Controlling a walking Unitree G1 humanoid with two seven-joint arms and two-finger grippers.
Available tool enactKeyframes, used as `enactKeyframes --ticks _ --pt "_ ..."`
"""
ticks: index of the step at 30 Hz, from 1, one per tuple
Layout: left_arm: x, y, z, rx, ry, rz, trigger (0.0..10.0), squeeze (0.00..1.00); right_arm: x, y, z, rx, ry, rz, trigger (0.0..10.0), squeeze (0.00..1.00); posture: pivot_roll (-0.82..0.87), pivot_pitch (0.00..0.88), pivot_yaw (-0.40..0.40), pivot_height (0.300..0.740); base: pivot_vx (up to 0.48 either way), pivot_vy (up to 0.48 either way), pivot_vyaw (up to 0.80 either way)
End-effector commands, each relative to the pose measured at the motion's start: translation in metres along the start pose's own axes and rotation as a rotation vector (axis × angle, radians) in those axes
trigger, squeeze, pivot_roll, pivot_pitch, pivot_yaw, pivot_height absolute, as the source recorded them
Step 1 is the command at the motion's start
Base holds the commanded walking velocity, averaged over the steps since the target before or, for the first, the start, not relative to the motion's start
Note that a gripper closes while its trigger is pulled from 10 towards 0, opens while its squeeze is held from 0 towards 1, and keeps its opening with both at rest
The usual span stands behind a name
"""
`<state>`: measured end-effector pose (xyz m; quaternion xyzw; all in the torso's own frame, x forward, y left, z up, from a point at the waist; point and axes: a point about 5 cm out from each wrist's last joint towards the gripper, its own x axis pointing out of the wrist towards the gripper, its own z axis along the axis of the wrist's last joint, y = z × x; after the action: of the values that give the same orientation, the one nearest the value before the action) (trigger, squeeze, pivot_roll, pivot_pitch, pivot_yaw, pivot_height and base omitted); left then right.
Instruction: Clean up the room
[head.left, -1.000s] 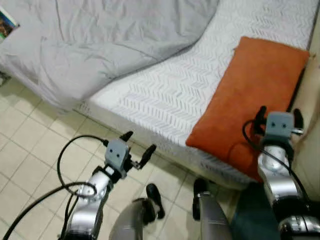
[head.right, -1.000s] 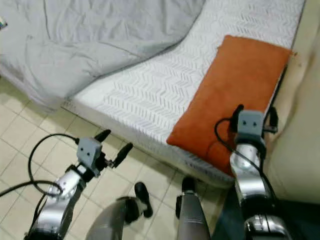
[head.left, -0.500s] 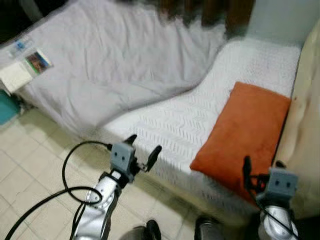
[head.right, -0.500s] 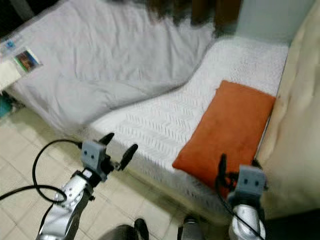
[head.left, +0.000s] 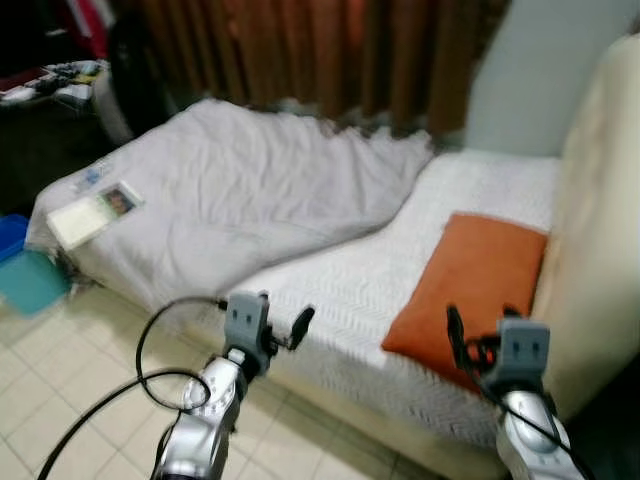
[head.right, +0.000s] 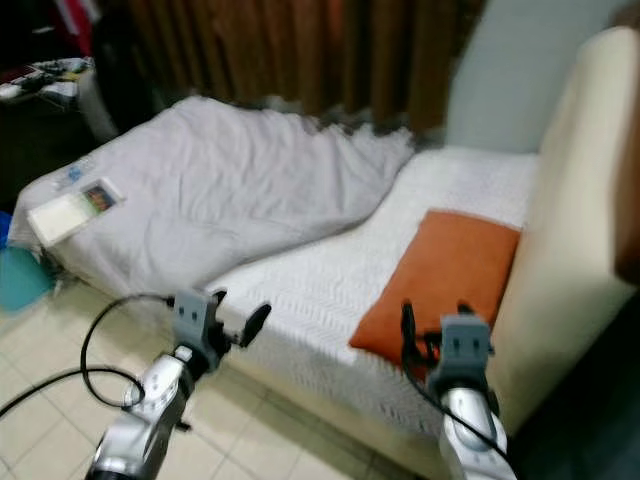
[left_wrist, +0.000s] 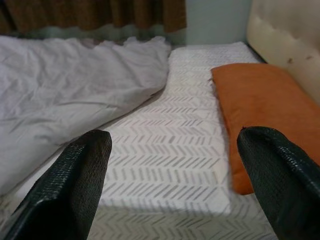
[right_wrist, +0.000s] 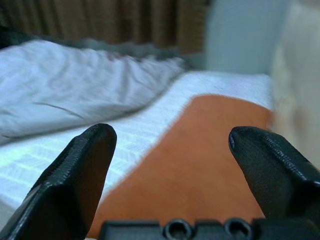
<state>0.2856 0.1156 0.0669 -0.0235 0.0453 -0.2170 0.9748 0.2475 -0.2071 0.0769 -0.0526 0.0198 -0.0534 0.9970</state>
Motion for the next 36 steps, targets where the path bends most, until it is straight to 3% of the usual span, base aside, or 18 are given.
enactKeyframes --ticks 1,7,18,23,27,28,32,36 --pt "0.001 0.001 -0.004 -0.018 0.023 0.012 10.0 0.0 0.003 0.002 0.0 -0.017 0.012 0.02 10.0 0.0 -0.18 0.0 0.08 0.74 0.0 0.45 -0.79" --pt "-0.003 0.007 -0.01 -0.037 0.032 0.056 10.0 0.0 0.006 0.01 -0.009 -0.017 0.049 0.083 10.0 0.0 -0.15 0.0 0.063 0.74 0.0 0.446 -0.27" --pt "-0.008 0.009 -0.015 -0.08 0.035 0.057 10.0 0.0 0.007 0.006 -0.011 -0.022 0.06 0.104 10.0 0.0 -0.14 0.0 0.036 0.74 0.0 0.446 0.0" --pt "-0.005 0.008 -0.011 -0.049 0.02 0.063 10.0 0.0 0.011 0.009 -0.015 -0.023 0.092 0.118 10.0 0.0 -0.13 0.0 0.032 0.74 0.0 0.449 -0.8" --pt "-0.005 0.013 -0.012 -0.021 0.028 0.101 10.0 0.0 0.015 0.011 -0.016 -0.001 0.1 0.127 10.0 0.0 -0.11 0.0 0.025 0.74 0.0 0.448 -0.8" --pt "-0.007 0.019 -0.013 -0.02 0.035 0.157 10.0 0.0 0.017 0.012 -0.015 0.022 0.093 0.129 10.0 0.0 -0.1 0.0 0.019 0.74 0.0 0.45 -0.8" --pt "-0.01 0.03 -0.012 -0.101 0.022 0.26 10.0 0.0 0.02 0.01 -0.011 0.088 0.054 0.124 10.0 0.0 -0.08 0.0 0.009 0.74 0.0 0.432 -0.8" --pt "-0.015 0.035 -0.005 -0.101 -0.022 0.302 10.0 0.0 0.023 0.009 -0.01 0.113 0.032 0.125 10.0 0.0 -0.04 0.0 -0.005 0.74 0.0 0.428 -0.8"
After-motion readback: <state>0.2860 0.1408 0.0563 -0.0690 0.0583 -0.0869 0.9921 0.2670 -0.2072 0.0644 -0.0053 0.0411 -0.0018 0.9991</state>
